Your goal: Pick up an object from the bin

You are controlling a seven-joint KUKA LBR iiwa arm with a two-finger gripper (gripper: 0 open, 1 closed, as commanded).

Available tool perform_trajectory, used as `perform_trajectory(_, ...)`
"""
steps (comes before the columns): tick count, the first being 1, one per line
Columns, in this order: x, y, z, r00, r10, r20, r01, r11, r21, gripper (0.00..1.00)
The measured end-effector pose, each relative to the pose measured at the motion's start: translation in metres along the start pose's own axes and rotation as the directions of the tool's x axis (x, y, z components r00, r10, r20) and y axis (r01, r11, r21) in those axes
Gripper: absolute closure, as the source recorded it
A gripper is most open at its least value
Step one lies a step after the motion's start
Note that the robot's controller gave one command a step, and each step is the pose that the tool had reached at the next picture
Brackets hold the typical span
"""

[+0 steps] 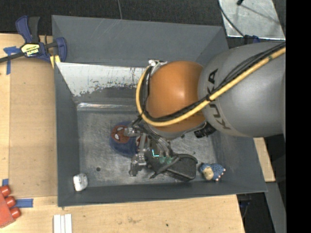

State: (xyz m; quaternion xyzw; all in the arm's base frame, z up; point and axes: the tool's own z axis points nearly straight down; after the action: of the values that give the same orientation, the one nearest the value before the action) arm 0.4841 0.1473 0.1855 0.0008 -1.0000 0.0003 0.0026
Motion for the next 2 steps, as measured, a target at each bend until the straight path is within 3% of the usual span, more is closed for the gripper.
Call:
perform_trajectory(1,-0.0858,-0.0501,0.1132,0.982,0.186,0.011,-0.186,0.982,-0.006,0.00)
perform_trajectory(2,-0.0877,-0.0497,0.1107,0.983,0.185,0.012,-0.185,0.983,-0.005,0.00)
